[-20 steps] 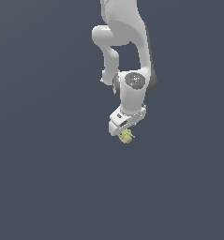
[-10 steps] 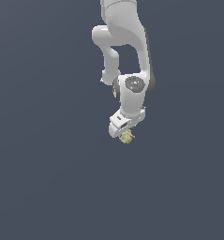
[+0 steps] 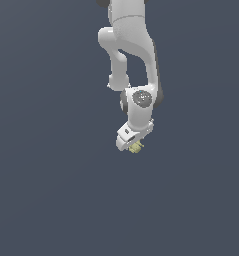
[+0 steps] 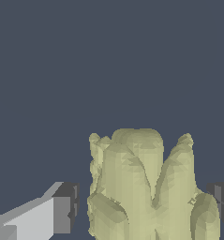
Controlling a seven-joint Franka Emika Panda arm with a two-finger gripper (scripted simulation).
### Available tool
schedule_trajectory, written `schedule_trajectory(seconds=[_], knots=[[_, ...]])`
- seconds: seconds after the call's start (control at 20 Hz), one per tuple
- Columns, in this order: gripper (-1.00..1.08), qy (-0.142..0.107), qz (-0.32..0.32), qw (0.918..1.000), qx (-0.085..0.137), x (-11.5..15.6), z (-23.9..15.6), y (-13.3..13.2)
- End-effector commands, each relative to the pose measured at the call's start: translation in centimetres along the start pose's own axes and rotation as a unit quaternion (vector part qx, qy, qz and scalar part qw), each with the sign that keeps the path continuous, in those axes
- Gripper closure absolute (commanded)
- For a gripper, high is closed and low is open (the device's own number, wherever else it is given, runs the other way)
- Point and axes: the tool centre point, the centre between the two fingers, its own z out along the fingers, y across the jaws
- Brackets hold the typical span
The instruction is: Pick up the object and move it to a goal position.
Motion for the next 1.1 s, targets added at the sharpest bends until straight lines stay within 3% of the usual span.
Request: schedule_trajectory(seconds=[0.0,0.65,1.05], knots=[[1.08,0.001,0.000,1.0000,0.000,0.1,0.1,0.0],[1.08,0.001,0.000,1.0000,-0.001,0.2,-0.2,0.0],[1.08,0.001,0.000,1.0000,0.000,2.2,-2.4,0.1]])
